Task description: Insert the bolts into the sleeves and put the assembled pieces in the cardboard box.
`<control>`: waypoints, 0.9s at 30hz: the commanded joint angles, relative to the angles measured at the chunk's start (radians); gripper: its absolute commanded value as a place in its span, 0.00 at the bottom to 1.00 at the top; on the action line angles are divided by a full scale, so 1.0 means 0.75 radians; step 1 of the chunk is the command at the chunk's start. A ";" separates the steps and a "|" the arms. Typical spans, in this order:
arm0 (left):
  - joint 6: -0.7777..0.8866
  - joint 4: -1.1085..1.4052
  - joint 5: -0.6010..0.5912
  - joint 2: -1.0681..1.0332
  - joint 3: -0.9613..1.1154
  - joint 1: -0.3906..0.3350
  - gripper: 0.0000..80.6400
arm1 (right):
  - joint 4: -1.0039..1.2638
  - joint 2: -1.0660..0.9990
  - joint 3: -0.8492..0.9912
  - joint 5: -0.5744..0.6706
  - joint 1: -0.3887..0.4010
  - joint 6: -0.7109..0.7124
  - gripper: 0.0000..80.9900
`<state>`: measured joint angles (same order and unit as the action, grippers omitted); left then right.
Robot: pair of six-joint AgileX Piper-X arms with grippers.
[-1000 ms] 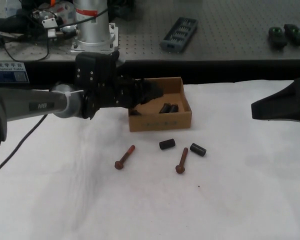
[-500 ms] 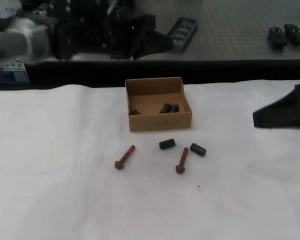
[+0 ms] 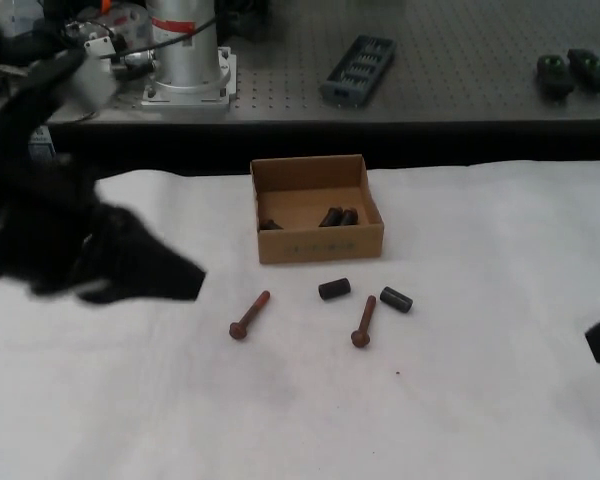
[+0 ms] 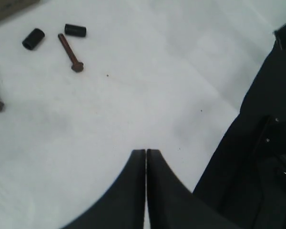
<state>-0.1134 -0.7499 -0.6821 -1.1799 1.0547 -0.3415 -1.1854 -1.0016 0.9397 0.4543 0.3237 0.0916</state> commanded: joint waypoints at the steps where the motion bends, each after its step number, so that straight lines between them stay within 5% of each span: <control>1: 0.074 -0.014 0.067 0.302 -0.191 0.001 0.01 | -0.032 0.012 0.004 -0.012 -0.009 0.029 0.04; 8: 0.104 -0.014 0.067 0.594 -0.333 0.001 0.01 | -0.029 0.012 0.004 -0.015 -0.009 0.029 0.04; 19: 0.117 -0.016 0.067 0.655 -0.355 0.001 0.01 | 0.048 -0.020 0.004 -0.140 -0.009 0.101 0.01; 27: 0.115 -0.016 0.067 0.655 -0.355 0.001 0.01 | 0.123 -0.282 0.077 -0.294 0.028 0.127 0.36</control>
<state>-0.0419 -0.7607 -0.6320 -0.6925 0.7897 -0.3415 -1.1068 -1.2634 0.9817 0.2446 0.3592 0.1773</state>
